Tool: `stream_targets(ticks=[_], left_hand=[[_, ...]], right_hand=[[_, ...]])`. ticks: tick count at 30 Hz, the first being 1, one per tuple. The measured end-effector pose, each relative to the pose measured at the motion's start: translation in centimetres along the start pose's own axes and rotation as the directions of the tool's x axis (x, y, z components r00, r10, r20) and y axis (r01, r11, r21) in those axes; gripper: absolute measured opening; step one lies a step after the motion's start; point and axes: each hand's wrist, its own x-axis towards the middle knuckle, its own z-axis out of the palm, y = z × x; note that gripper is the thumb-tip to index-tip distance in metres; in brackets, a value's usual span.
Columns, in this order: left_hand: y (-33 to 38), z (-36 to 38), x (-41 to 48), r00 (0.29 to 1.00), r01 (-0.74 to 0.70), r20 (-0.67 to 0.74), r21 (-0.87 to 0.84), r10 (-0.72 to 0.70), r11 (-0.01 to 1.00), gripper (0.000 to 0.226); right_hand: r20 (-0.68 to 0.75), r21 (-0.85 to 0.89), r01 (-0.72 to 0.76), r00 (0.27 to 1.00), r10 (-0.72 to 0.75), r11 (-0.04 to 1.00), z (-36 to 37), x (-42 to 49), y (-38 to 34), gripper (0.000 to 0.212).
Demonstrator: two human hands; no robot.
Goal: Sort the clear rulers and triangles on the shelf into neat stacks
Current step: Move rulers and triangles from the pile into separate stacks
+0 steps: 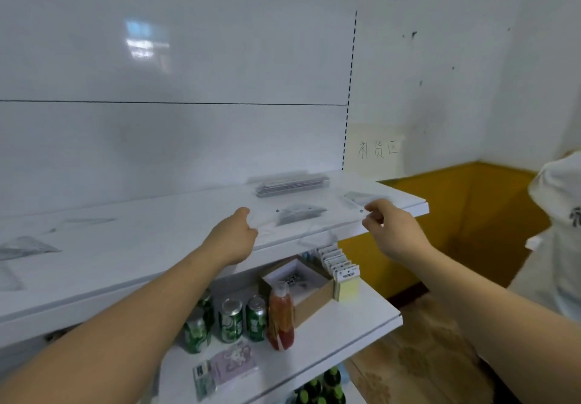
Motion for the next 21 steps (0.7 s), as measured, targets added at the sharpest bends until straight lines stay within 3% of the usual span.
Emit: stream_targets(ticks=[5,11,21], left_hand=[[-0.3,0.0,2.9,0.998,0.057,-0.018,-0.047,-0.057,0.997,0.047],[0.2,0.0,7.0,0.995,0.097,-0.02,-0.118,-0.1,0.988,0.048],[3.8,4.3,10.1,0.997,0.036,0.064,-0.003,-0.036,0.999,0.039]], right_hand=[[0.052,0.12,0.01,0.999,-0.016,0.993,3.4,4.7,-0.4,0.034],[0.208,0.073,0.04,0.977,-0.055,0.996,6.9,9.8,-1.0,0.037],[0.317,0.086,0.139,0.935,-0.159,0.987,8.2,12.0,0.6,0.04]])
